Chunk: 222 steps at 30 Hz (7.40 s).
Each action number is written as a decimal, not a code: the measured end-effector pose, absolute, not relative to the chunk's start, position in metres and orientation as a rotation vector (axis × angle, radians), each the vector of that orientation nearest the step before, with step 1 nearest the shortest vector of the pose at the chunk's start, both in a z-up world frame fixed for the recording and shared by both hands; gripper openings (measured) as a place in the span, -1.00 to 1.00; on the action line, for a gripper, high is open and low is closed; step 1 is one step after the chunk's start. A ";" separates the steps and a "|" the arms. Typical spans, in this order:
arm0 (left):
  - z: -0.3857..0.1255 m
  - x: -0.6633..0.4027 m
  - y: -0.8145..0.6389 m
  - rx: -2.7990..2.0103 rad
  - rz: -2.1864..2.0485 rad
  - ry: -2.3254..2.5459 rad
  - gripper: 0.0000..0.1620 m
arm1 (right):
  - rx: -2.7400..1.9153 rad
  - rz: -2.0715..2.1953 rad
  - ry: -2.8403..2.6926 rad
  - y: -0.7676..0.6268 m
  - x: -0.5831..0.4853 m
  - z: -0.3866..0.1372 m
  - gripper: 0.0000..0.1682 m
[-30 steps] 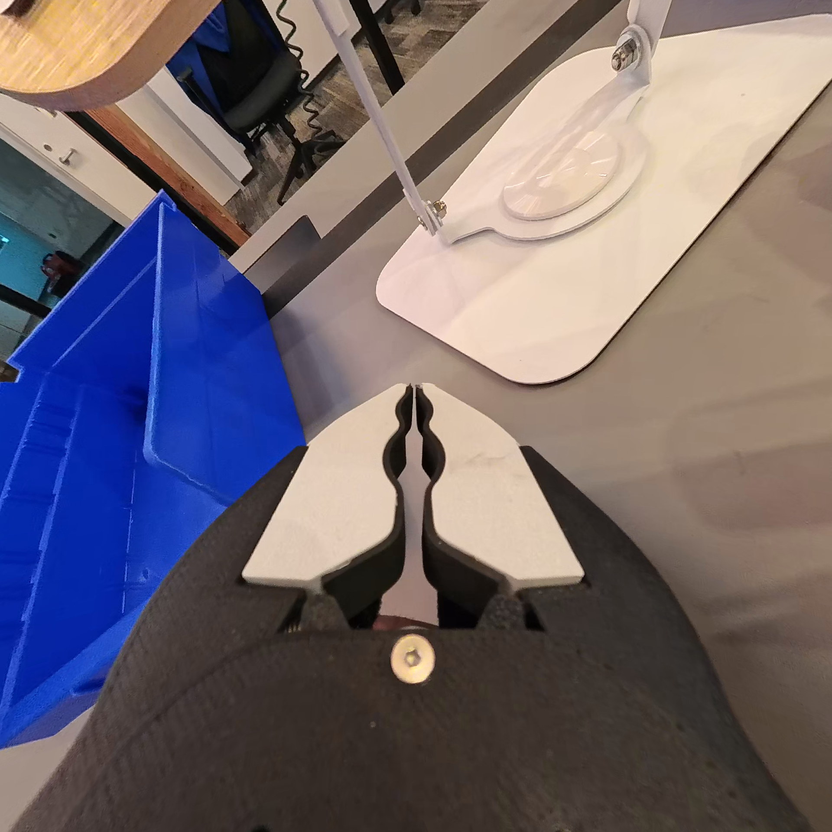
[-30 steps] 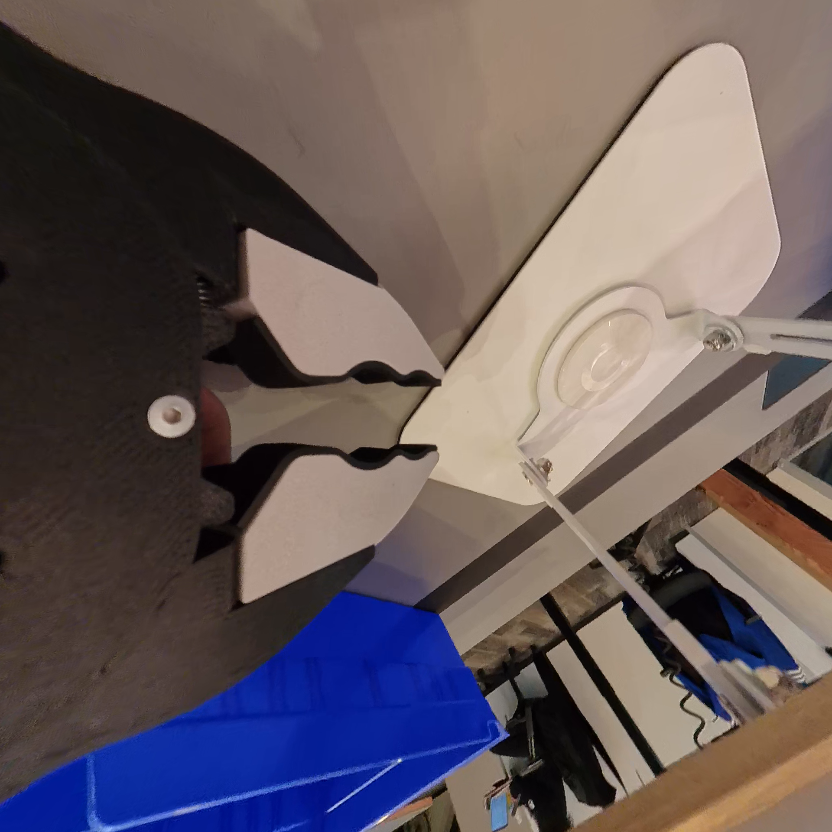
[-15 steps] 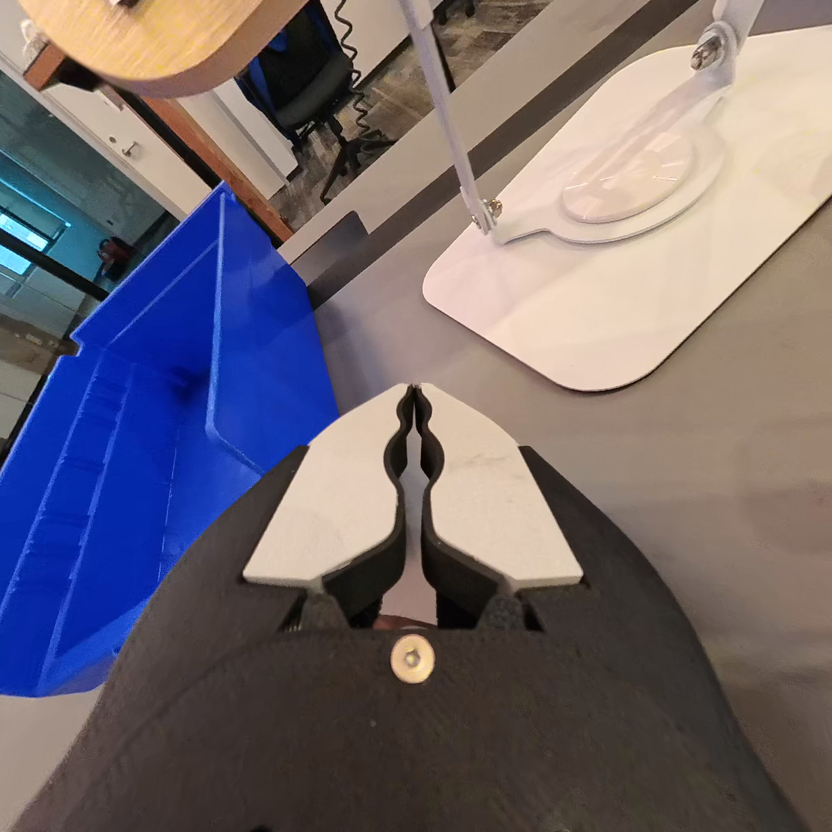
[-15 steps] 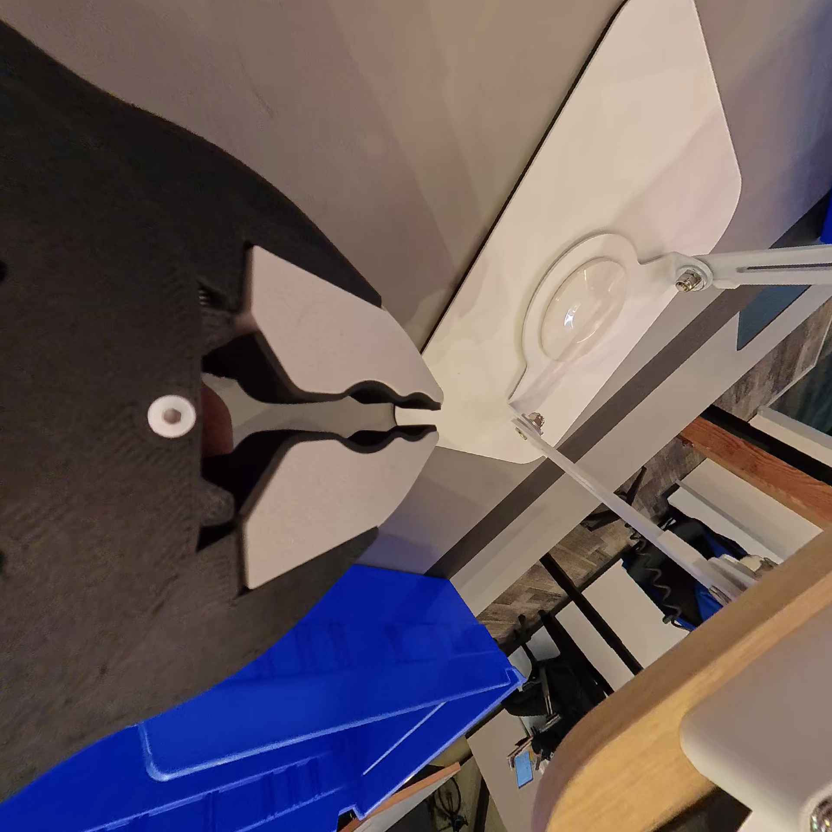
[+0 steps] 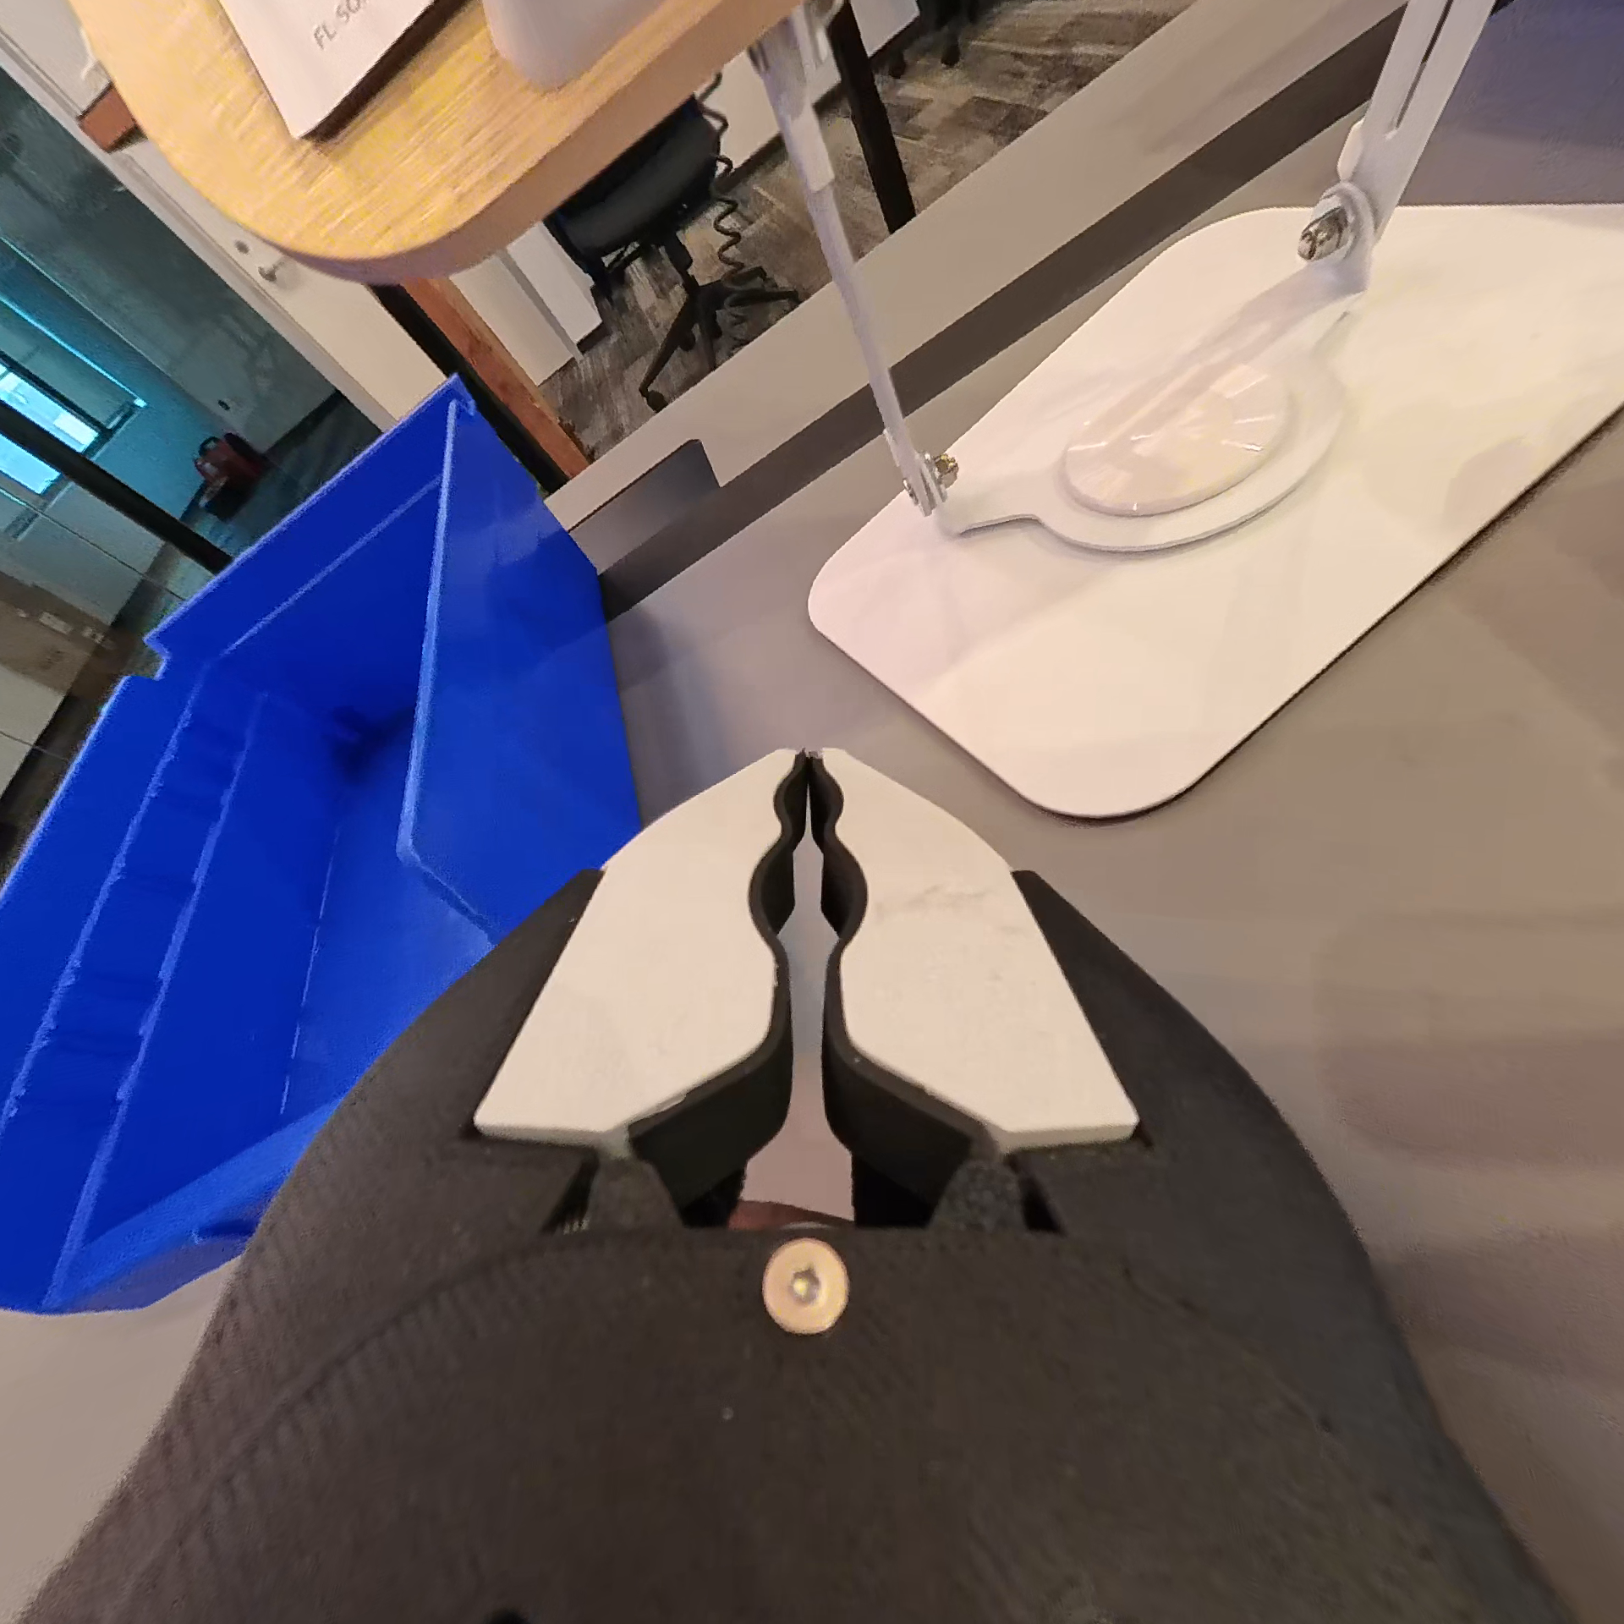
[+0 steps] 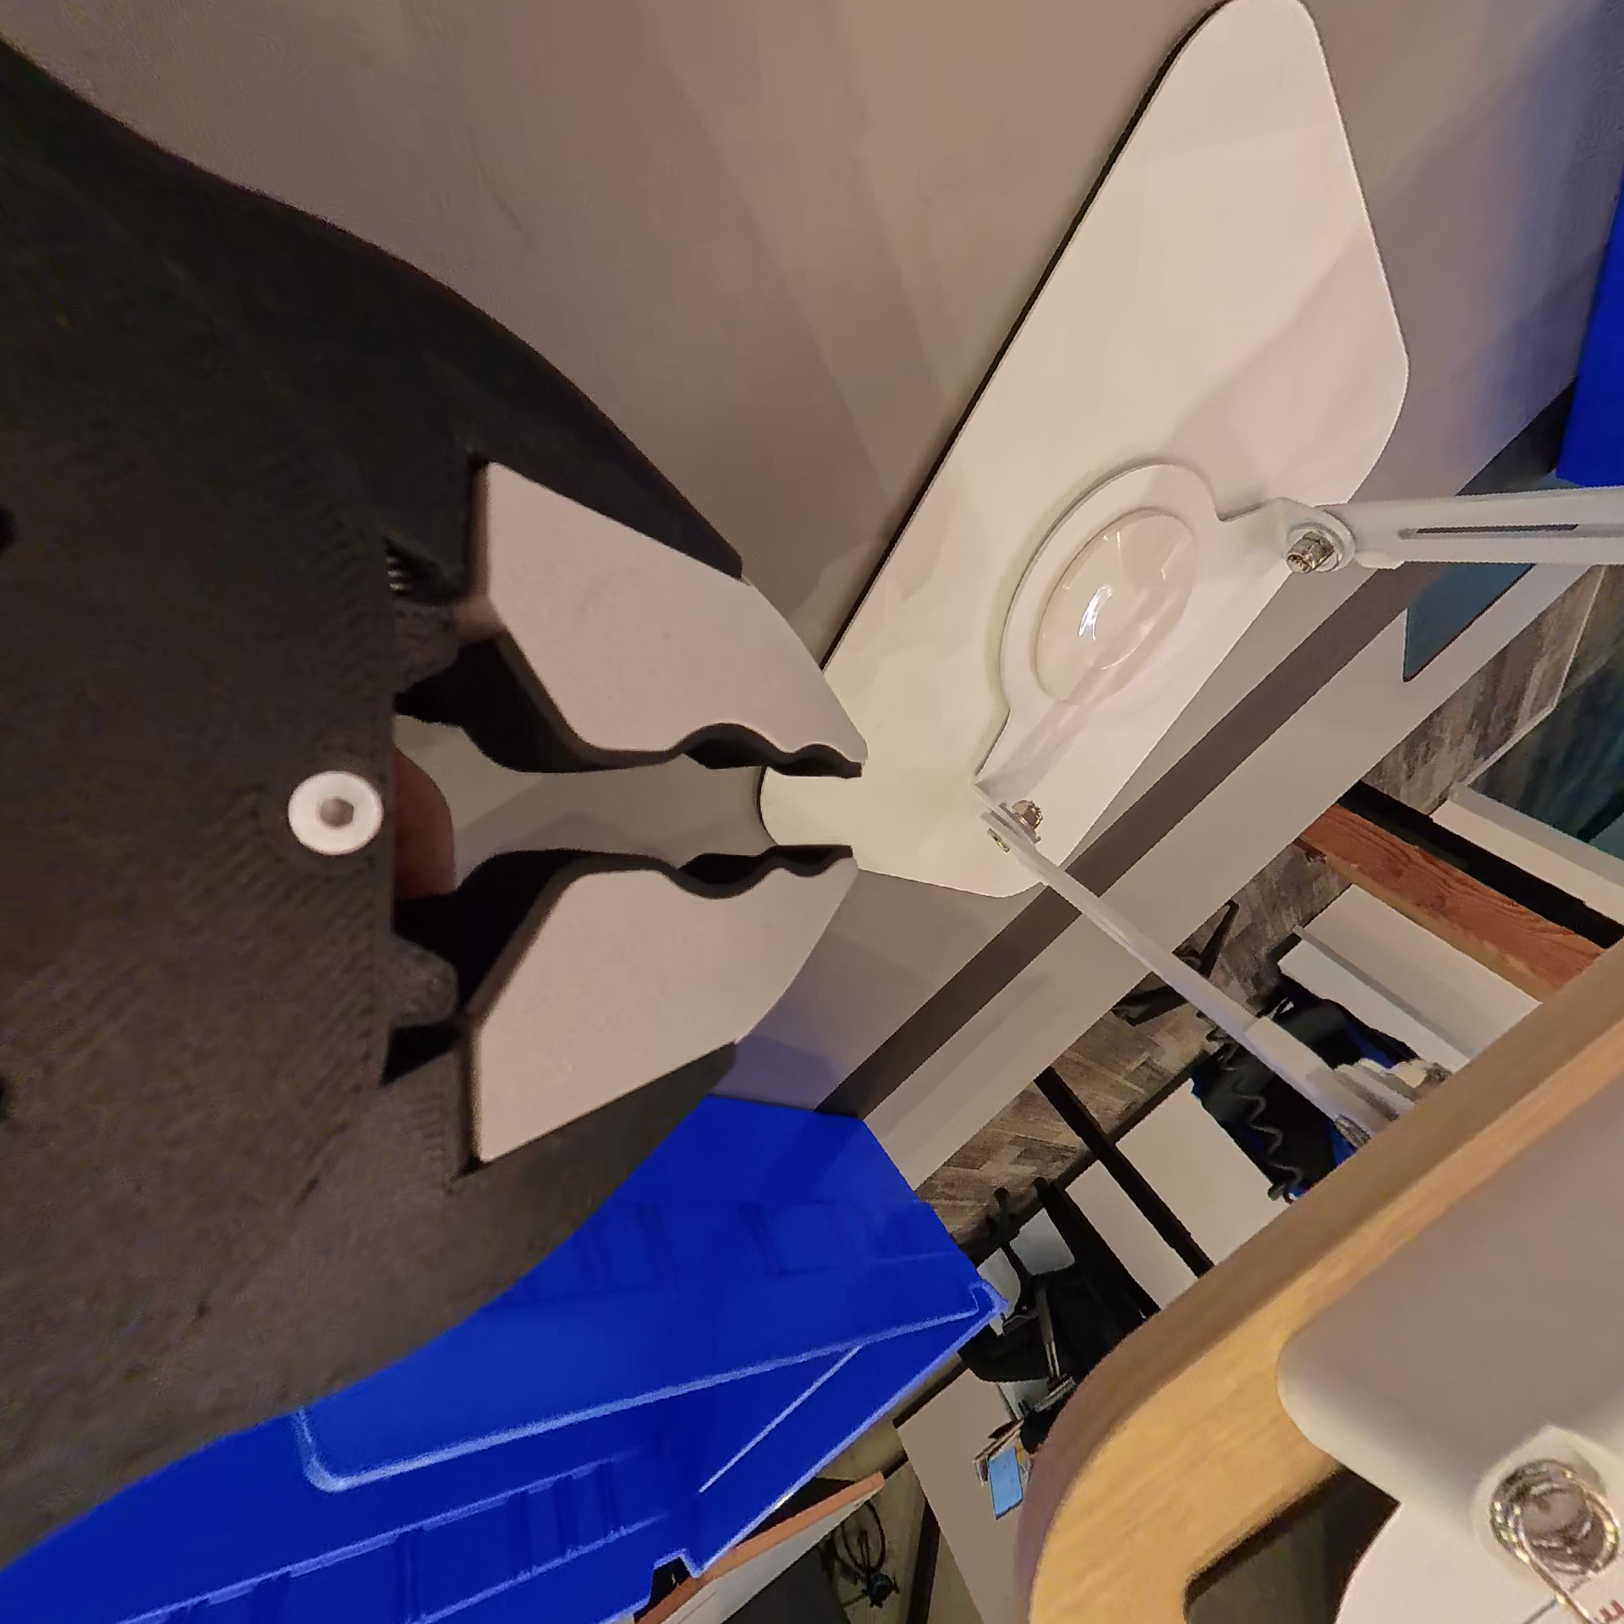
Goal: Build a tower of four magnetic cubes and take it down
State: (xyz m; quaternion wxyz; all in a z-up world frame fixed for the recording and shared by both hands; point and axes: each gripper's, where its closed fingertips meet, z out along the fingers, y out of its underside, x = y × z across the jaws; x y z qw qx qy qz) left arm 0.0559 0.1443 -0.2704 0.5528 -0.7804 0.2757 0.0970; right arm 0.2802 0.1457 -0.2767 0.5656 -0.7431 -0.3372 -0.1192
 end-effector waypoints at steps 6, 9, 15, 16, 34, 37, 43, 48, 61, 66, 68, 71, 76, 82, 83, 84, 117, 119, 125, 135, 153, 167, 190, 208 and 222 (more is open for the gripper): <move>-0.267 0.050 0.148 -1.837 0.330 0.622 -1.00 | -1.757 -0.269 -0.801 0.145 0.279 -0.279 -0.73; -0.266 0.036 0.153 -1.845 0.369 0.557 -1.00 | -1.764 -0.272 -0.806 0.145 0.280 -0.281 -0.72; -0.270 0.017 0.159 -1.874 0.379 0.476 -1.00 | -1.770 -0.265 -0.799 0.146 0.280 -0.282 -0.72; -0.270 0.017 0.159 -1.875 0.374 0.474 -1.00 | -1.771 -0.266 -0.802 0.146 0.280 -0.282 -0.72; -0.273 0.021 0.159 -1.875 0.347 0.502 -1.00 | -1.774 -0.255 -0.807 0.147 0.278 -0.285 -0.69; -0.272 0.027 0.158 -1.866 0.303 0.510 -1.00 | -1.773 -0.249 -0.802 0.147 0.278 -0.284 -0.69; -0.271 0.043 0.152 -1.855 0.172 0.546 -1.00 | -1.737 -0.165 -0.777 0.144 0.275 -0.272 -0.68; -0.243 0.076 0.125 -1.698 -0.189 0.673 -0.45 | -1.696 0.111 -0.723 0.134 0.265 -0.256 -0.61; -0.207 0.160 0.012 -1.428 -0.910 1.066 0.00 | -1.712 0.190 -0.700 0.137 0.279 -0.258 -0.58; -0.222 0.193 -0.010 -1.433 -0.981 1.150 0.09 | -1.715 0.171 -0.720 0.137 0.277 -0.260 -0.58; -0.225 0.201 -0.015 -1.420 -0.991 1.171 0.03 | -1.716 0.167 -0.726 0.137 0.276 -0.261 -0.58; -0.227 0.209 -0.015 -1.443 -1.021 1.154 0.02 | -1.716 0.160 -0.732 0.137 0.276 -0.262 -0.58; -0.225 0.212 -0.016 -1.409 -1.081 1.131 -0.39 | -1.719 0.159 -0.733 0.138 0.276 -0.262 -0.58; -0.224 0.211 -0.013 -1.400 -1.087 1.130 -0.40 | -1.674 0.225 -0.697 0.135 0.277 -0.250 -0.59; -0.224 0.212 -0.013 -1.401 -1.081 1.131 -0.40 | -1.639 0.274 -0.692 0.131 0.276 -0.240 -0.59; -0.224 0.212 -0.013 -1.401 -1.083 1.134 -0.40 | -1.588 0.318 -0.692 0.126 0.275 -0.226 -0.60; -0.226 0.210 -0.011 -1.420 -1.046 1.184 -0.40 | -1.289 1.185 -0.977 0.000 0.206 -0.126 -0.39; -0.226 0.211 -0.011 -1.418 -1.044 1.189 -0.40 | -1.269 1.097 -0.923 0.010 0.223 -0.114 -0.39; -0.226 0.211 -0.011 -1.423 -1.026 1.195 -0.41 | -1.315 0.785 -0.613 0.068 0.315 -0.070 -0.39; -0.226 0.211 -0.011 -1.425 -1.027 1.197 -0.40 | -1.819 0.323 -0.410 0.223 0.445 -0.112 -0.39; -0.226 0.211 -0.011 -1.427 -1.029 1.201 -0.40 | -2.584 -0.012 -0.618 0.309 0.471 -0.313 -0.39; -0.226 0.211 -0.011 -1.428 -1.031 1.202 -0.40 | -2.174 0.064 -0.515 0.272 0.471 -0.192 -0.20; -0.272 0.210 -0.014 -1.583 -0.927 1.395 -0.13 | -1.933 0.268 -0.764 0.133 0.385 -0.197 -0.41; -0.274 0.211 -0.013 -1.576 -0.943 1.407 -0.39 | -1.689 0.620 -1.547 -0.001 0.221 -0.200 -0.19; -0.274 0.210 -0.012 -1.581 -0.942 1.404 -0.39 | -1.693 0.715 -1.610 -0.009 0.190 -0.224 -0.41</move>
